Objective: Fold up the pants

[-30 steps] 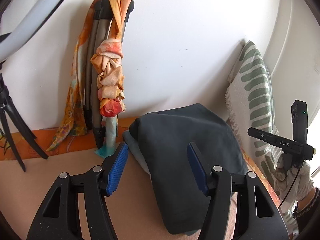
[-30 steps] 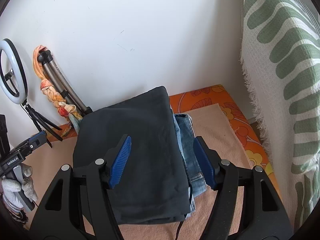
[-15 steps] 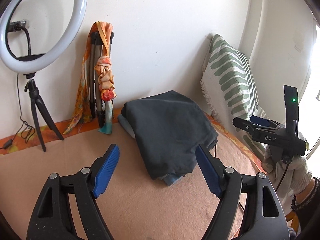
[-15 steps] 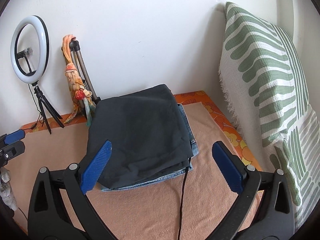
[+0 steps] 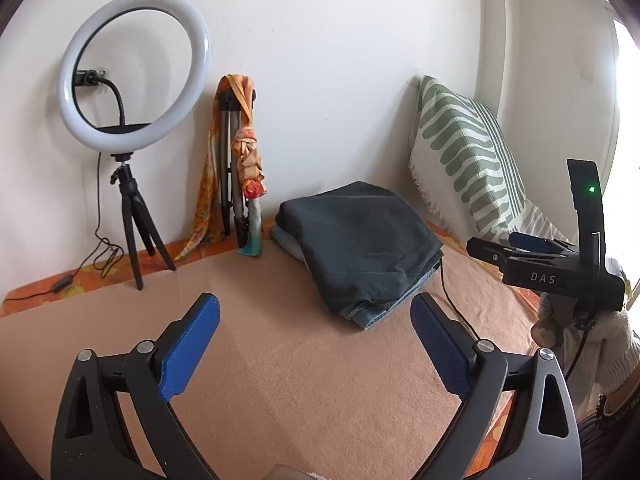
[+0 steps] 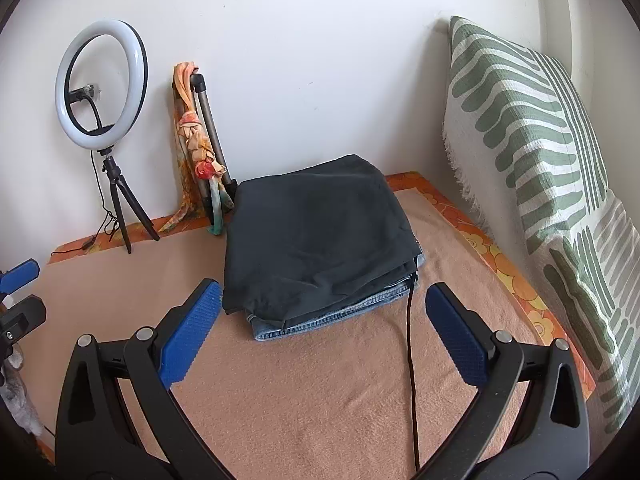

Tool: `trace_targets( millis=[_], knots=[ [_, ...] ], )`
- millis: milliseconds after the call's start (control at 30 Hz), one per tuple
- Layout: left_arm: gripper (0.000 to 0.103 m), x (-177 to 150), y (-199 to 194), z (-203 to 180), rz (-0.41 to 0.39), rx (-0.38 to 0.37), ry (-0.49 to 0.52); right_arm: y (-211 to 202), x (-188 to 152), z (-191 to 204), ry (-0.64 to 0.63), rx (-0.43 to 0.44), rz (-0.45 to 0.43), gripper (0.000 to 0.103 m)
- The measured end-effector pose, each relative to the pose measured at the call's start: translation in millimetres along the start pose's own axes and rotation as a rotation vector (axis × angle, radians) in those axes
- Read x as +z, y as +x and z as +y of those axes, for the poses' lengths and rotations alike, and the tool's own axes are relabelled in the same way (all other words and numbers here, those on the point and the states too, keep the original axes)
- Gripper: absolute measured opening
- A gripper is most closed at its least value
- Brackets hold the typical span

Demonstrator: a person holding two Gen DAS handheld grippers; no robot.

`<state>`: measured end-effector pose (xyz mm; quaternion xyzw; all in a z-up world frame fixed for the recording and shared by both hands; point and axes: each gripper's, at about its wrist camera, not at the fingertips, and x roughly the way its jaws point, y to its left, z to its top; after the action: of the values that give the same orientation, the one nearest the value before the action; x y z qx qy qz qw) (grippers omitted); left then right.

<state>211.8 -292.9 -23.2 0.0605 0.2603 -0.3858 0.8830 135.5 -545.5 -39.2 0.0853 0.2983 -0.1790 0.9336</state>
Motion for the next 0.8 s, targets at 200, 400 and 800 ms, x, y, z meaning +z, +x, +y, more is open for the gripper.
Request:
trace_targets(
  millis=[200, 400, 800],
  knots=[
    [0.096, -13.9, 1.3, -2.8, 0.005, 0.035, 0.020, -4.1, -10.2, 3.9, -0.011, -0.013, -0.006, 0.103],
    [0.099, -20.1, 5.3, -3.8, 0.006, 0.027, -0.003, -8.8, -13.6, 2.4, -0.021, -0.037, -0.035, 0.103],
    [0.102, -23.3, 15.8, 13.8, 0.044, 0.054, -0.067, -4.0, -12.5, -0.9, -0.016, -0.044, -0.038, 0.103]
  ],
)
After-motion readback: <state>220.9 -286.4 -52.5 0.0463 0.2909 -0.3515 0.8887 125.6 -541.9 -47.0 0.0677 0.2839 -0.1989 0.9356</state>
